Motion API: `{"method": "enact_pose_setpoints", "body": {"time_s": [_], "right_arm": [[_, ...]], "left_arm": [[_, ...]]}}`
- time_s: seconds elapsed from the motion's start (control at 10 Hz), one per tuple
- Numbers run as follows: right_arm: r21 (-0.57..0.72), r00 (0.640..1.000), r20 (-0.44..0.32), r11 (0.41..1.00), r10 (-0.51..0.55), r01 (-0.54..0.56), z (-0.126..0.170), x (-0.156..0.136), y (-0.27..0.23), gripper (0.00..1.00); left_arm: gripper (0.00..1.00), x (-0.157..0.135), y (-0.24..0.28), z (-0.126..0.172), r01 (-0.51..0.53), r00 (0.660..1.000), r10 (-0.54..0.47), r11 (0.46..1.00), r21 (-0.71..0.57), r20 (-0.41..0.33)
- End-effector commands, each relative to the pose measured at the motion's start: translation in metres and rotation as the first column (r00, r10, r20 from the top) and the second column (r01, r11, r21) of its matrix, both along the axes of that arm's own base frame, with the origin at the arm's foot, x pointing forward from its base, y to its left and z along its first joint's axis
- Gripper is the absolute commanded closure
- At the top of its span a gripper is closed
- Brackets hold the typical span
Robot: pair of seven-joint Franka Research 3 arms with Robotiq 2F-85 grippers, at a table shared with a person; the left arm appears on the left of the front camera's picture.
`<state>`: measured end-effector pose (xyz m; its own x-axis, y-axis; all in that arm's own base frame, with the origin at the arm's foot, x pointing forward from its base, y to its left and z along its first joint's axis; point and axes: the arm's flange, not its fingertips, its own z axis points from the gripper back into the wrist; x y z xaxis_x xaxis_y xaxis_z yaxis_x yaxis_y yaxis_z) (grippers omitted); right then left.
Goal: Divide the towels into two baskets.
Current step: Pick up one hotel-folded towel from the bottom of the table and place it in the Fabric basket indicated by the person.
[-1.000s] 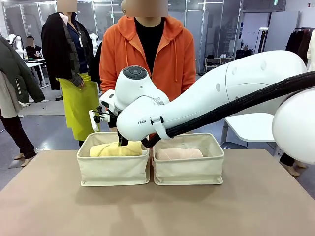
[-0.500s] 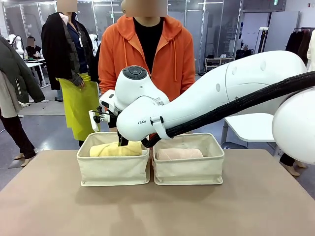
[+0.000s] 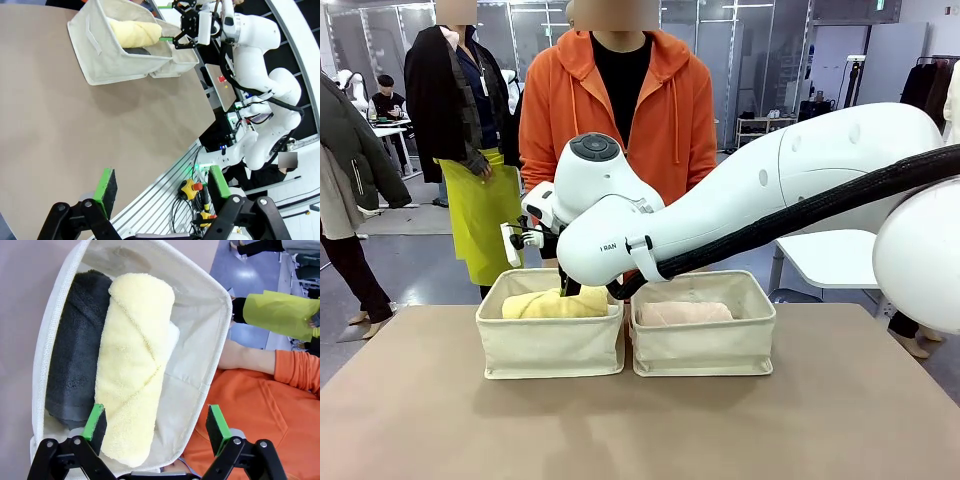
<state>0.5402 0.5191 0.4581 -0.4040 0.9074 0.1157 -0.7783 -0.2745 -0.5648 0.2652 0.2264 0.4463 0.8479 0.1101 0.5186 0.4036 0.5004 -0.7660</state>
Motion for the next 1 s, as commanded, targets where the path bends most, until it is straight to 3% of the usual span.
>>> {"method": "enact_pose_setpoints", "body": {"time_s": [0.0,0.2,0.3,0.4,0.5,0.6,0.9], "right_arm": [[0.078,0.997,-0.05,0.995,-0.058,0.061,0.032,-0.021,-0.028,0.0],[0.26,0.974,-0.178,0.948,-0.14,0.183,0.071,-0.05,-0.077,0.0],[0.273,0.958,-0.22,0.931,-0.183,0.24,0.081,-0.061,-0.106,0.0],[0.314,0.923,-0.298,0.888,-0.245,0.337,0.087,-0.069,-0.139,0.0],[0.366,0.868,-0.428,0.83,-0.251,0.42,0.092,-0.079,-0.173,0.0],[0.382,0.822,-0.509,0.788,-0.257,0.483,0.096,-0.089,-0.199,0.0],[0.414,0.691,-0.709,0.711,-0.14,0.569,0.102,-0.116,-0.25,0.0]], "left_arm": [[0.07,-0.003,-0.001,0.005,-0.005,1.0,0.005,1.0,-0.019,0.0],[0.07,-0.003,-0.001,0.005,-0.005,1.0,0.005,1.0,-0.019,0.0],[0.07,-0.003,-0.001,0.005,-0.005,1.0,0.005,1.0,-0.019,0.0],[0.07,-0.003,-0.001,0.005,-0.005,1.0,0.005,1.0,-0.019,0.0],[0.07,-0.003,-0.001,0.005,-0.005,1.0,0.005,1.0,-0.019,0.0],[0.07,-0.003,-0.001,0.005,-0.005,1.0,0.005,1.0,-0.019,0.0],[0.07,-0.003,-0.001,0.005,-0.005,1.0,0.005,1.0,-0.019,0.0]]}}
